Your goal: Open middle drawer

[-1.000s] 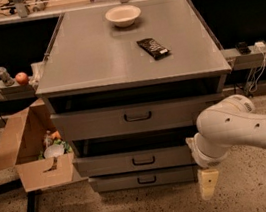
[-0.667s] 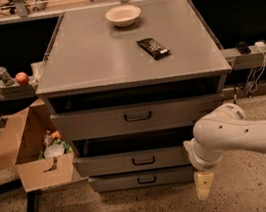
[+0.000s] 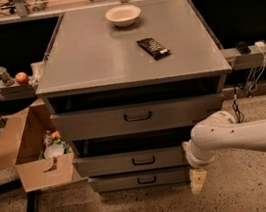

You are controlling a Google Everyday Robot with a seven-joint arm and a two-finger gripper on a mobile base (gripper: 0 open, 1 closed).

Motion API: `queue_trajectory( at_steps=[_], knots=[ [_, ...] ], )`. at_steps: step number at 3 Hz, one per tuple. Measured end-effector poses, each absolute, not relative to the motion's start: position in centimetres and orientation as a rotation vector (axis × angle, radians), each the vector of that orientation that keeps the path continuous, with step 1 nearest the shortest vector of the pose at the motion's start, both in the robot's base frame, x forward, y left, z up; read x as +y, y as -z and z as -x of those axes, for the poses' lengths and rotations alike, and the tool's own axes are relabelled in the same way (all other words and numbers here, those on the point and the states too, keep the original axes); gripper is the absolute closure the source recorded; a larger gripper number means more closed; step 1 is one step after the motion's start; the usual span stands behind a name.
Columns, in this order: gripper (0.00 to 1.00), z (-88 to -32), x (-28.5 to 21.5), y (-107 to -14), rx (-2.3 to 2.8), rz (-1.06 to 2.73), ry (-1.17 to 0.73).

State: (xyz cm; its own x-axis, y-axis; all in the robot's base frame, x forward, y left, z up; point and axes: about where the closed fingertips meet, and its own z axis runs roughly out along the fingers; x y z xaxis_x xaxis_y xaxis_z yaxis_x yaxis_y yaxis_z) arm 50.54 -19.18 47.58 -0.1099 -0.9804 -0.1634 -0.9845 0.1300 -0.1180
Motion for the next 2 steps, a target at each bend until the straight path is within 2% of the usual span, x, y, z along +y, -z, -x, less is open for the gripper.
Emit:
queue_trajectory(
  at_steps=[2],
  knots=[
    [0.00,-55.8,-19.4,-42.4,2.199,1.935,-0.060]
  ],
)
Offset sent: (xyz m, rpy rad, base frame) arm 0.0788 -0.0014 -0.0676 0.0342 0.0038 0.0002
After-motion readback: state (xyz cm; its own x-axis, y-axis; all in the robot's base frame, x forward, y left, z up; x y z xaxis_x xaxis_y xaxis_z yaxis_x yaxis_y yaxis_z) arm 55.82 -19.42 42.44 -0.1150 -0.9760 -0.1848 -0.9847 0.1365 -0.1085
